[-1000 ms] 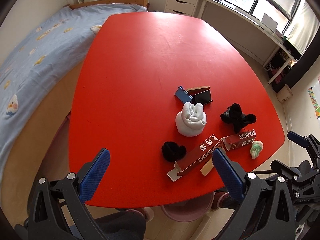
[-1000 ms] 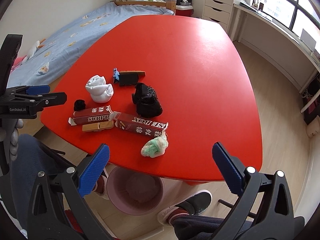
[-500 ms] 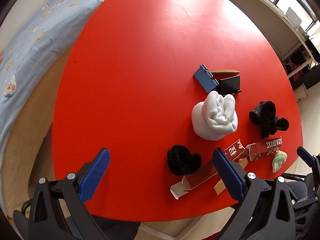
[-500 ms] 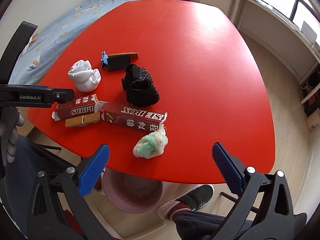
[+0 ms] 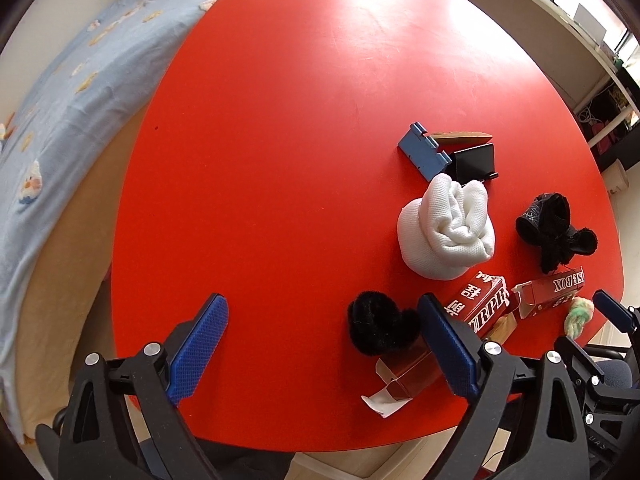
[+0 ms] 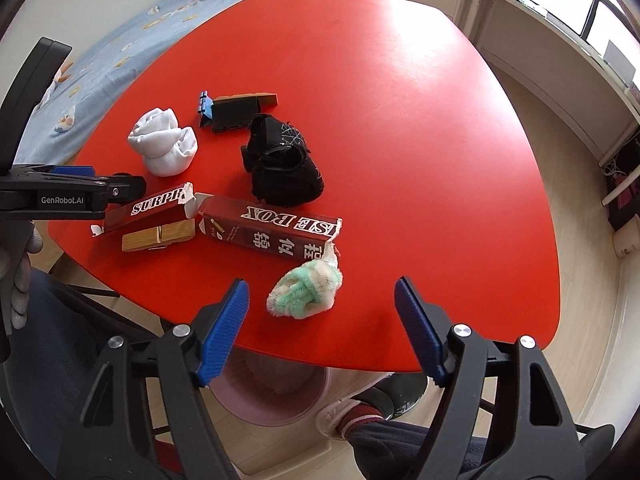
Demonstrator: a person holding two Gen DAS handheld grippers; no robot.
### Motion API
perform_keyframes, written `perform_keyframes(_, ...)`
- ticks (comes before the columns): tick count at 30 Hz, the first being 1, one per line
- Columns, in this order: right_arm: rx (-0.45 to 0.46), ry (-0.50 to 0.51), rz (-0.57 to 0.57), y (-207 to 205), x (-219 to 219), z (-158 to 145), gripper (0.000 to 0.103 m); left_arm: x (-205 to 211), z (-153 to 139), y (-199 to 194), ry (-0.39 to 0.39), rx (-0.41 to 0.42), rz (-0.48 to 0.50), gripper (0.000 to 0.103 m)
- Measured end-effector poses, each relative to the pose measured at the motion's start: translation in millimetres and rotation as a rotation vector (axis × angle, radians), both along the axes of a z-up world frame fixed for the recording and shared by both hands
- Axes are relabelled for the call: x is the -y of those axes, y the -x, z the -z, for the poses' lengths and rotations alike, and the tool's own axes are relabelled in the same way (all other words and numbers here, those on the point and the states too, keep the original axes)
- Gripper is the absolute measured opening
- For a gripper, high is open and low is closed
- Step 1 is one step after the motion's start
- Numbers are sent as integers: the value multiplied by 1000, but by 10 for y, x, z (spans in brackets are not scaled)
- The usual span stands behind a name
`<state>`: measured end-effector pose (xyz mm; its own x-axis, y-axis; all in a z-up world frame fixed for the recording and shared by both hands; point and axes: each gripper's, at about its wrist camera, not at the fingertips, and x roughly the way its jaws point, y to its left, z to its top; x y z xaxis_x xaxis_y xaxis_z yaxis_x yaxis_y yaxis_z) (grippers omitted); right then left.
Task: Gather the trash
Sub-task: 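Grasp the green cloth ball with the right tool while the left grasps the black glove, then carry the ball and glove in both tools over the wastebasket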
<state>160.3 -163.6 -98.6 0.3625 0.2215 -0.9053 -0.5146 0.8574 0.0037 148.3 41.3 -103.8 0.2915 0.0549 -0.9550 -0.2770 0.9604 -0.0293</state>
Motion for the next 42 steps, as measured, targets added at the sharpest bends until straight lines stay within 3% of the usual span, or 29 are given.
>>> perform_keyframes(5, -1, -5, -1, -7, -11, 5, 43, 36, -60, 12, -24, 21, 19, 58)
perform_keyframes(7, 1, -7, 0, -12, -17, -7, 30, 49, -81, 12, -26, 29, 23, 34)
perform_keyframes(9, 1, -7, -2, -15, -30, -12, 27, 55, -80, 12, -27, 32, 32, 26)
perform_keyframes(23, 27, -41, -3, 22, 22, -124, 25, 66, -183, 209, -20, 120, 52, 22)
perform_keyframes(33, 75, -82, -22, 154, 101, -417, 25, 226, -542, 514, -74, 242, 110, 22)
perform_keyframes(42, 119, -148, -57, 452, 258, -665, 25, 346, -804, 937, -20, 359, 171, 22)
